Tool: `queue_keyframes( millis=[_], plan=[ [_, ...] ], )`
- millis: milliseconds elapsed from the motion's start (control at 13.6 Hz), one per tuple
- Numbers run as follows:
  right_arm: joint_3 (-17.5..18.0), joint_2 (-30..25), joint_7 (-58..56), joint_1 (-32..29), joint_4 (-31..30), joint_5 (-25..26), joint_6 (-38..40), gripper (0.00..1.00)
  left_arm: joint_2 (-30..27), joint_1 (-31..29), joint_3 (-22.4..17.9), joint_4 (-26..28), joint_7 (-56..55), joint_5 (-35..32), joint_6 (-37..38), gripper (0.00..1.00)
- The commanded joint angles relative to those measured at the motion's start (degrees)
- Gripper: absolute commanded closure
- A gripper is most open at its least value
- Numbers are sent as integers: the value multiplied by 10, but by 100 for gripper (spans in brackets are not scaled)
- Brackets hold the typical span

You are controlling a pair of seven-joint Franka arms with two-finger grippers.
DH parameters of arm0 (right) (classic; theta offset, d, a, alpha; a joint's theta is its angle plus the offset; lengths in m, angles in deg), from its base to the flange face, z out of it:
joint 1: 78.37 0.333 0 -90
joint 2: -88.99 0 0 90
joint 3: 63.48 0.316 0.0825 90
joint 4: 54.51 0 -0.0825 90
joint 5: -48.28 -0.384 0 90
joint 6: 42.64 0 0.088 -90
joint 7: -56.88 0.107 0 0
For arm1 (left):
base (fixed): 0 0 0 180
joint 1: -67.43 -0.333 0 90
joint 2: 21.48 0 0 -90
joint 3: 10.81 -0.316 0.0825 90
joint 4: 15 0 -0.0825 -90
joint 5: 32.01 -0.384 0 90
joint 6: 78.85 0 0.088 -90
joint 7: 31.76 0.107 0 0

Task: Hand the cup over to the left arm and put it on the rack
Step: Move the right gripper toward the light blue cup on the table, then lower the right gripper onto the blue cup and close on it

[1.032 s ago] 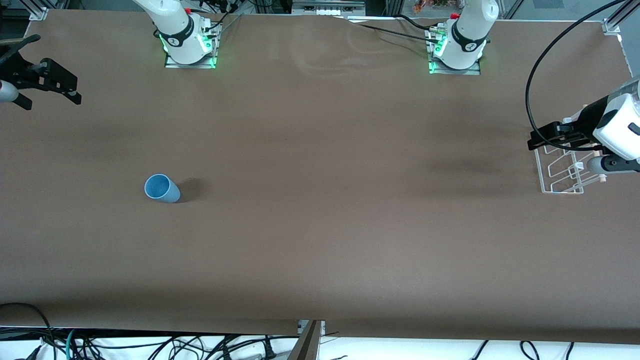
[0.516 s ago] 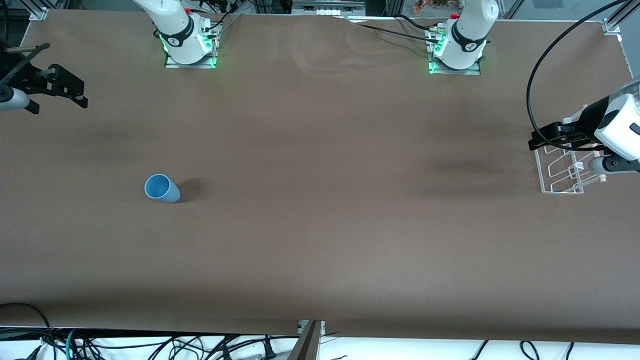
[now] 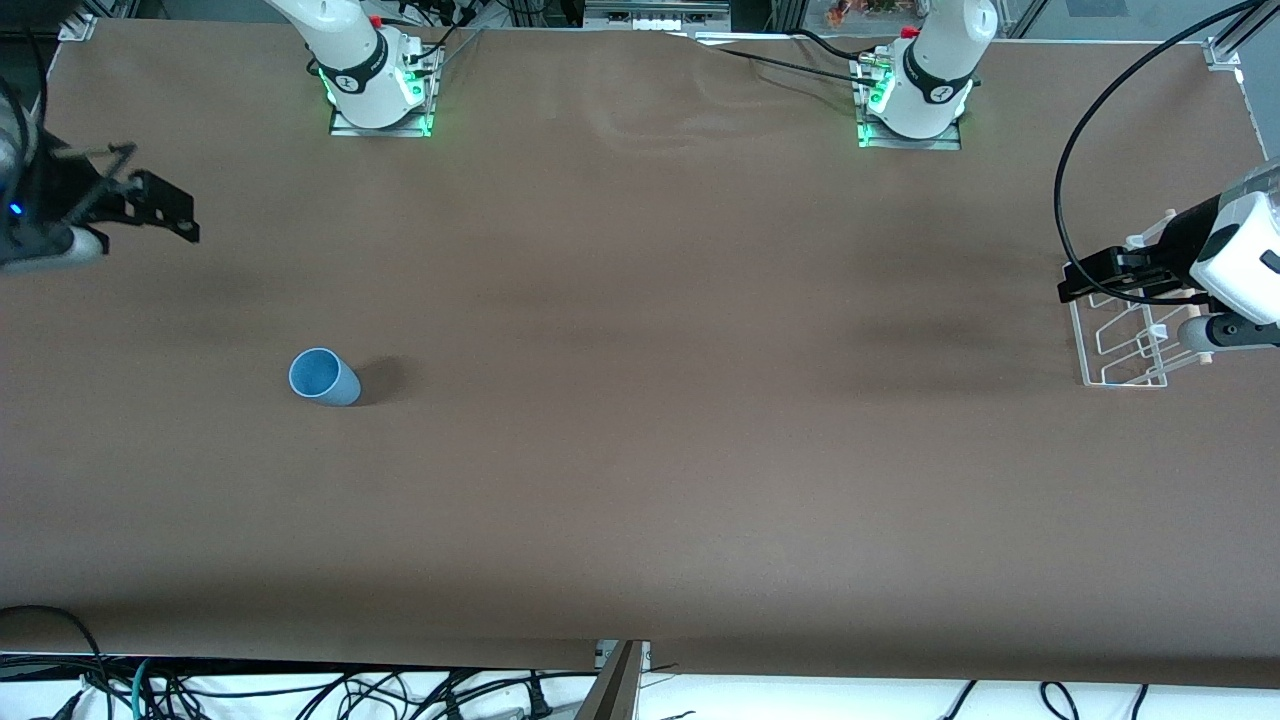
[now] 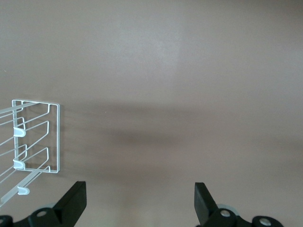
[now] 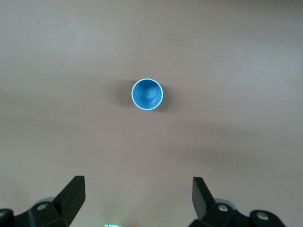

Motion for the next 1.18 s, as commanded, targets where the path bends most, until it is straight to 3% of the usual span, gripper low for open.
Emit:
queue_keyframes(
  millis=[0, 221, 442, 1106],
  plan=[
    [-2, 20, -3, -4, -80, 10, -110, 0, 7, 3, 1, -15, -1, 5, 4, 0],
    [-15, 58, -2, -6, -173, 9, -266, 0, 7, 3, 1, -15, 0, 5, 3, 0],
    [-23, 116, 5, -9, -204, 5, -360, 1, 8, 3, 1, -15, 1, 6, 3, 0],
    [-25, 210, 8, -16, -202, -9, -412, 5, 11, 0, -1, -12, 0, 29, -2, 0]
  ],
)
